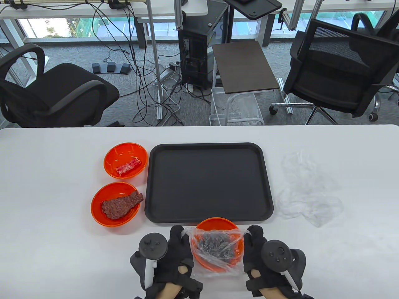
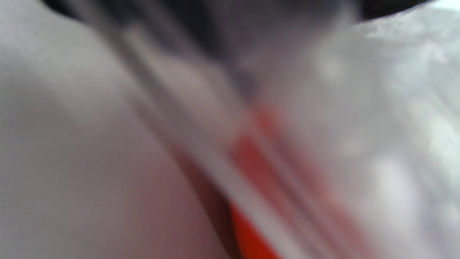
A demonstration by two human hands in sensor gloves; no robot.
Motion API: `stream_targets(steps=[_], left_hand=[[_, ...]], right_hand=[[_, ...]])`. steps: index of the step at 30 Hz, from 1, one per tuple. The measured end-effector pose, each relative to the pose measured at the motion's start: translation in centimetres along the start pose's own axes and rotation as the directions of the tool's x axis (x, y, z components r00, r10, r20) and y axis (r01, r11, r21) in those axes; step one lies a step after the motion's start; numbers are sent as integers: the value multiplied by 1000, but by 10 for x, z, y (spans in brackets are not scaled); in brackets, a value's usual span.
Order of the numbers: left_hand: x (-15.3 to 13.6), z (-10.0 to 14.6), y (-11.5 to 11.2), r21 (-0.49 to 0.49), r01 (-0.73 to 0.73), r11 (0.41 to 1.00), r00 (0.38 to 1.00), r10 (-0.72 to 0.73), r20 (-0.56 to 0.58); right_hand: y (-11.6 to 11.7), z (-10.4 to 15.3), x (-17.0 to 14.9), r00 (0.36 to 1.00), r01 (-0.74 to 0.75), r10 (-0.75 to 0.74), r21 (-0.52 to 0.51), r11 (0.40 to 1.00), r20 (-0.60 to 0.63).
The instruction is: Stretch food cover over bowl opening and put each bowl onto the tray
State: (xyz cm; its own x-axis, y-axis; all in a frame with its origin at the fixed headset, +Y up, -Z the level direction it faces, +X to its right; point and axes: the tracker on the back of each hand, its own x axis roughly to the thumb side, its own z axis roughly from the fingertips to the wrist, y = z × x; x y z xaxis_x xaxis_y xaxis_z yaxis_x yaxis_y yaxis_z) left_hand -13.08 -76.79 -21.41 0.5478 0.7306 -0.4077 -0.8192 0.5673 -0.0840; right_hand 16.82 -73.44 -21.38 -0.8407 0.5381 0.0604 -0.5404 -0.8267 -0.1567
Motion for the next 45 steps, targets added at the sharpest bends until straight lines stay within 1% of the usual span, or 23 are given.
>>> stream_targets(steps=[7,11,14,21,28,30,39,43,45], left_hand=[[-4,0,-11,-20,57,998,998,-57,-7],[-5,0,-12,-22,52,998,999,-53,-14],[-7,-3,-14,-44,49,998,998,-50,-22],[-10,-7,-18,-50,77,996,996,-79,-37],[-13,-12,-19,-56,65,996,996,-68,-53],[-14,-15,-19,-67,56,996,997,-59,-51],[-11,-22,-21,-50,80,996,996,-81,-21],[-11,-28,-18,-81,58,995,998,-58,-6],[-10,-30,-18,-92,71,993,997,-71,4]], right_hand=[[8,2,-4,998,-68,68,24,997,-10],[15,1,-7,994,-105,106,54,993,-24],[18,-2,-11,992,-123,125,66,990,-35],[24,-7,-16,987,-149,154,82,985,-53],[32,-15,-19,982,-167,175,112,980,-67],[32,-16,-19,985,-154,162,108,982,-64],[35,-23,-19,987,-140,148,139,980,-54],[36,-28,-24,995,-80,89,179,981,-44],[37,-30,-27,997,-53,63,205,977,-42]])
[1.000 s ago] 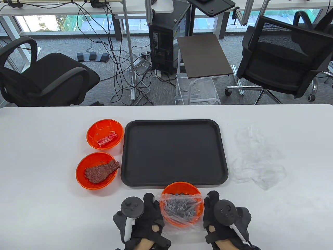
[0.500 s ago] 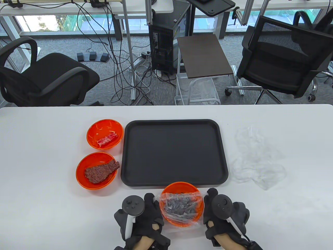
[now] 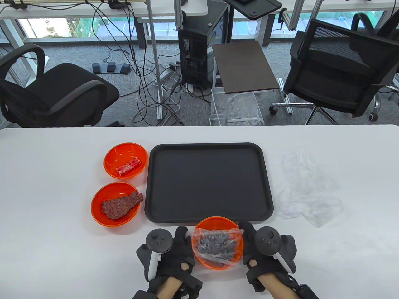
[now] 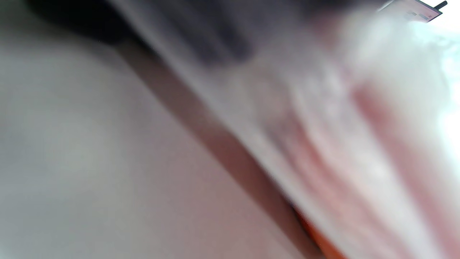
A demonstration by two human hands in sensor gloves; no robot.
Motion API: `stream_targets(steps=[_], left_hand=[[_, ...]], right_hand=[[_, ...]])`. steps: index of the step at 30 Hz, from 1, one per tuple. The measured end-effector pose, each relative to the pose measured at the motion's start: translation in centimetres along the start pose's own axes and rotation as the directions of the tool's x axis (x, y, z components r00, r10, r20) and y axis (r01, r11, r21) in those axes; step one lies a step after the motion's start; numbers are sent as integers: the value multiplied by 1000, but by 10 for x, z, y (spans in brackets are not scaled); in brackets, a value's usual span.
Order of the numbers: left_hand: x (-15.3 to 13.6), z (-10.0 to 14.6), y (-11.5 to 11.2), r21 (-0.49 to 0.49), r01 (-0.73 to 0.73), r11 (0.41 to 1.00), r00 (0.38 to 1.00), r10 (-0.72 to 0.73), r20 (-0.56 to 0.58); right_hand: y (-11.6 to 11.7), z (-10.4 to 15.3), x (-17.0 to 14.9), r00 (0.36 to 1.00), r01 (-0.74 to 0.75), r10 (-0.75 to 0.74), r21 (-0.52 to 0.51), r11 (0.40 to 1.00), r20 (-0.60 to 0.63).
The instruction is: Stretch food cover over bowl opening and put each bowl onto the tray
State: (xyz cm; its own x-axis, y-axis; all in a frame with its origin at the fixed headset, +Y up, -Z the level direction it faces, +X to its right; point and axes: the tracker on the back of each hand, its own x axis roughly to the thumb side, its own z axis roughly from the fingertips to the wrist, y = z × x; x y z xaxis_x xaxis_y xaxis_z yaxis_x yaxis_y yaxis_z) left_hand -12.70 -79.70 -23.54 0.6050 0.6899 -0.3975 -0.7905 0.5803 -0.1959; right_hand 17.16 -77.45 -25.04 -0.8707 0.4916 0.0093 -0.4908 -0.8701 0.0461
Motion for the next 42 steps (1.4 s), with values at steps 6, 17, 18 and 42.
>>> stream_targets(steps=[6,17,18,42], left_hand=[[2,-8,3,-25,37,999,999,-36,41],[6,-20,8,-111,101,989,992,-92,81],[7,-21,9,-120,107,987,992,-97,84],[24,-37,13,-242,312,919,950,-300,86]], right_hand=[[0,-7,-5,999,43,-44,73,996,16],[1,-17,-4,996,53,-62,140,989,58],[2,-19,-4,996,54,-64,145,988,64],[7,-36,-15,964,259,-233,255,932,-130]])
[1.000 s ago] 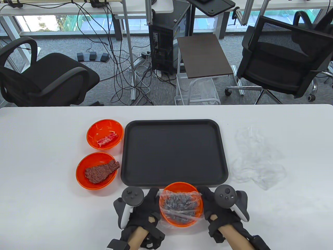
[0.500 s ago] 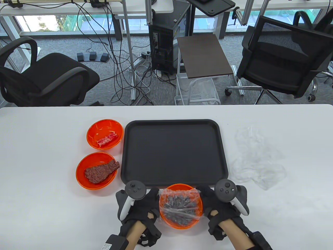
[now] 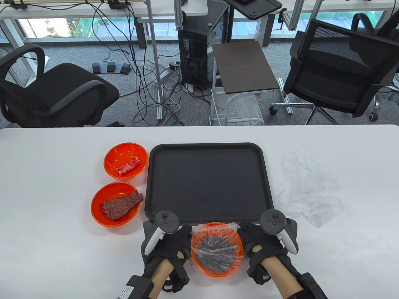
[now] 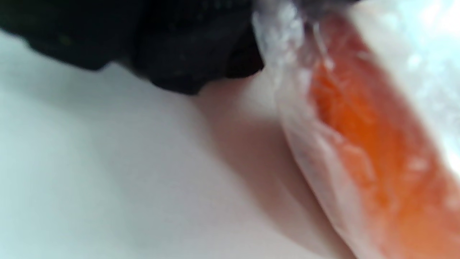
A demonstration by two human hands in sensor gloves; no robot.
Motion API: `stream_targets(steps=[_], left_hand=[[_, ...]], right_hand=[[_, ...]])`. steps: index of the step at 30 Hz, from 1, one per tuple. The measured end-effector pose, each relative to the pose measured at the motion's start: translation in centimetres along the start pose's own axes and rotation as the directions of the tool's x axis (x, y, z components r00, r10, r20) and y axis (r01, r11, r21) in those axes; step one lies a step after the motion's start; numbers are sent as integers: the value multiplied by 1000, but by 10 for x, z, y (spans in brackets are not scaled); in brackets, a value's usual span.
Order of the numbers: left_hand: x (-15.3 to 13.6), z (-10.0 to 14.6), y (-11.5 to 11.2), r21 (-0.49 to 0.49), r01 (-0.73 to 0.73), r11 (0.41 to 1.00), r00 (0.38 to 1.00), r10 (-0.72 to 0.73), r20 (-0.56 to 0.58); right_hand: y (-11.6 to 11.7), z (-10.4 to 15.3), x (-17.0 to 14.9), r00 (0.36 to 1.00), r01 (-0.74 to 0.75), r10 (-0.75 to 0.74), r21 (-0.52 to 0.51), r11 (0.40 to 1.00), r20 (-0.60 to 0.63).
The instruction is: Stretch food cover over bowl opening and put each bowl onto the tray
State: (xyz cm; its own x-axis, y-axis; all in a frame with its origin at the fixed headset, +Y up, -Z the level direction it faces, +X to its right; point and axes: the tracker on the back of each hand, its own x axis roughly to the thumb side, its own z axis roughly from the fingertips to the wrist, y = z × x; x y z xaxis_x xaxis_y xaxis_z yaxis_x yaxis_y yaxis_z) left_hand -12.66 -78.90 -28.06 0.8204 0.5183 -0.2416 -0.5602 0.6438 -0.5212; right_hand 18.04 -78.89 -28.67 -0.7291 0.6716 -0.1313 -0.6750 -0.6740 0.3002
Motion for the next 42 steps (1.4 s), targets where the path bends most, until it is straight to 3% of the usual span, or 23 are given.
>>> stream_targets(steps=[13,21,33,42], left_hand=[[1,-10,9,4,12,1000,1000,-12,4],[1,-10,9,34,-11,999,1000,11,-7],[-8,-5,7,57,-71,996,996,68,57],[-18,0,8,22,-136,990,986,133,101]], right_hand=[[2,-10,1,999,39,-38,57,998,-19],[2,-9,3,999,20,-18,40,999,-40],[-8,9,10,978,-169,165,-22,985,-129],[-23,18,0,979,-96,100,31,995,-178]])
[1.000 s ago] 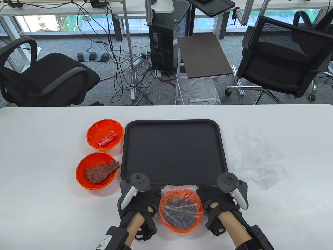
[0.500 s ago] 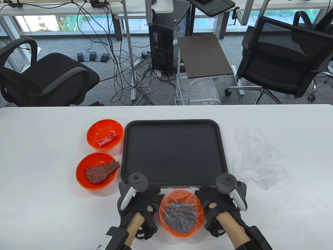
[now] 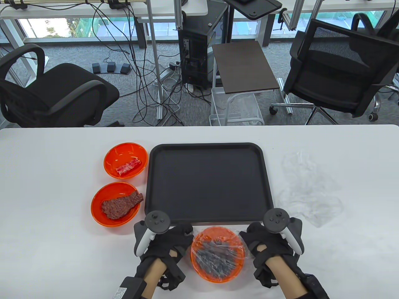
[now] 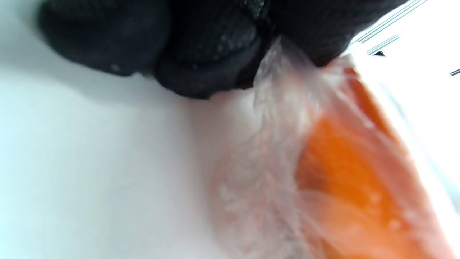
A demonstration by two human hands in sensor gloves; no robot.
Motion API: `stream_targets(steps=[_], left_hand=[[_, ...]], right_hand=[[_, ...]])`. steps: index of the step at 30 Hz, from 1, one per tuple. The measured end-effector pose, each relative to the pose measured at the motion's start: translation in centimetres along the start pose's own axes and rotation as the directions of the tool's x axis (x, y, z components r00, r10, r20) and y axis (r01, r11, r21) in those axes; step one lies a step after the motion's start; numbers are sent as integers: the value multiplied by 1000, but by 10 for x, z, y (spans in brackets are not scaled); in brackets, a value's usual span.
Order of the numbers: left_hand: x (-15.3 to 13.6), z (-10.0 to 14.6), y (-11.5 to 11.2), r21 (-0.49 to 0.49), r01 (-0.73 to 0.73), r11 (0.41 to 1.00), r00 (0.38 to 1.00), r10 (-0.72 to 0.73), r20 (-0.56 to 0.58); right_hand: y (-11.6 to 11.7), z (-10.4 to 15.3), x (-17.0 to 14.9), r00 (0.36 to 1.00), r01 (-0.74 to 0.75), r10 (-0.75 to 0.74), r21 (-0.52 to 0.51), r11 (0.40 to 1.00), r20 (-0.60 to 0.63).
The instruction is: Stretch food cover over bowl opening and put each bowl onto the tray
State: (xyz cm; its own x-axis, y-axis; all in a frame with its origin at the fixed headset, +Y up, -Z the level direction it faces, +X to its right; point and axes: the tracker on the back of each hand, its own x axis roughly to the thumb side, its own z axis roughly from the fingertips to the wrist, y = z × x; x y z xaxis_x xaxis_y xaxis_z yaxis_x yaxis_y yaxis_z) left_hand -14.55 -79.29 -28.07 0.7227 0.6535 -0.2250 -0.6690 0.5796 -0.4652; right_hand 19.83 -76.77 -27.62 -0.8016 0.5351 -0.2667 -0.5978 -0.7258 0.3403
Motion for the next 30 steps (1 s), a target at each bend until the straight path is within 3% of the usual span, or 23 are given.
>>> stream_targets(steps=[4,10,14,19,26,30], left_hand=[[0,3,0,-14,1,1000,1000,-1,7],[7,17,13,-37,16,999,999,-15,40],[27,35,30,101,150,984,984,-158,81],[54,47,44,306,342,889,922,-381,75],[53,33,31,322,489,811,860,-509,-23],[47,31,27,292,496,818,862,-504,-52]], right_hand=[[-9,5,-8,998,59,-59,14,998,-5],[-17,15,-6,991,126,-123,-53,991,57],[-11,22,6,986,126,-119,-55,990,119],[2,26,18,983,105,-103,-9,994,151],[12,27,25,986,63,-61,-3,998,154],[17,27,31,987,31,-26,-26,999,161]])
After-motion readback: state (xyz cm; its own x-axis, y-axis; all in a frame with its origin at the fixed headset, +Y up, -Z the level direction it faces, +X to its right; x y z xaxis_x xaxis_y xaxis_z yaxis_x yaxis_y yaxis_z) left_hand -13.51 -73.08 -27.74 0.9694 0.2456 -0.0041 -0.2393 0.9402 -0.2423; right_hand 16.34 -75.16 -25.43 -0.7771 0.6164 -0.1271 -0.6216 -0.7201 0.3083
